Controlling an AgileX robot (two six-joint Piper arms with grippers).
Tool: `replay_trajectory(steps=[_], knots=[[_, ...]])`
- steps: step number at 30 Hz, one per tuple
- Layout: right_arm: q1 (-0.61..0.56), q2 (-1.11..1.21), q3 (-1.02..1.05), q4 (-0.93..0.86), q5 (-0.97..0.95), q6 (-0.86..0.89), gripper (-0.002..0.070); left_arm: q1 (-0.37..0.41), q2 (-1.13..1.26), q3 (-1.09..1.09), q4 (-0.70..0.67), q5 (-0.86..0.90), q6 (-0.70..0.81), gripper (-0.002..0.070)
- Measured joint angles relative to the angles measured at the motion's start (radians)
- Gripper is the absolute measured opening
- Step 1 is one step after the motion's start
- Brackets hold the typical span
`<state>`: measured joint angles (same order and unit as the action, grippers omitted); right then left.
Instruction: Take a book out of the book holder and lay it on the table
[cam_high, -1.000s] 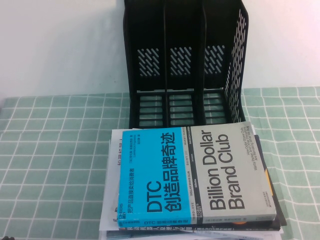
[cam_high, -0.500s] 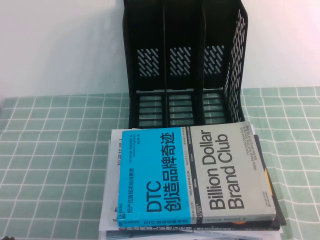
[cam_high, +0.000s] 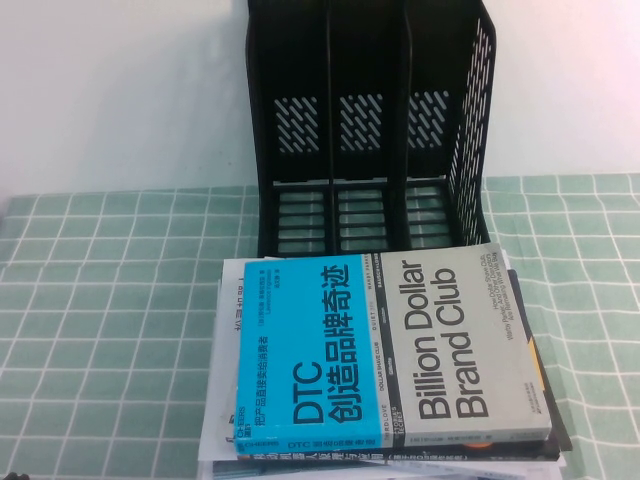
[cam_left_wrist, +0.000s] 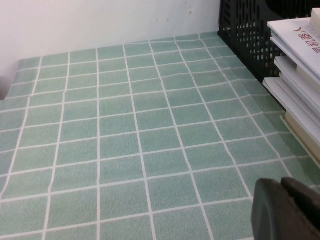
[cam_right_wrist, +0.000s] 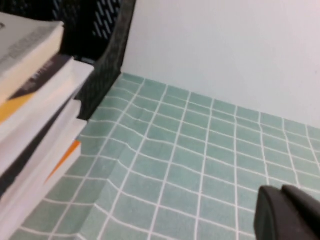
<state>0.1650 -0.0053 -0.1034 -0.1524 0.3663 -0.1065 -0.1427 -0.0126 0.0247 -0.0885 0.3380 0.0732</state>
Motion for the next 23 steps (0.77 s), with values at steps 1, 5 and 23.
replay_trajectory(steps=[1, 5, 23], knots=[[-0.021, -0.005, 0.027, 0.002, -0.020, 0.002, -0.0002, 0.000, 0.000, 0.000, 0.000, 0.000, 0.000, -0.0003], [-0.078, -0.007, 0.121, 0.039, -0.047, 0.013, -0.0002, 0.000, 0.000, 0.000, 0.000, 0.000, 0.000, -0.0003], [-0.093, -0.007, 0.130, 0.055, 0.001, -0.085, -0.0002, 0.000, 0.000, -0.002, 0.002, 0.002, 0.000, -0.0003]])
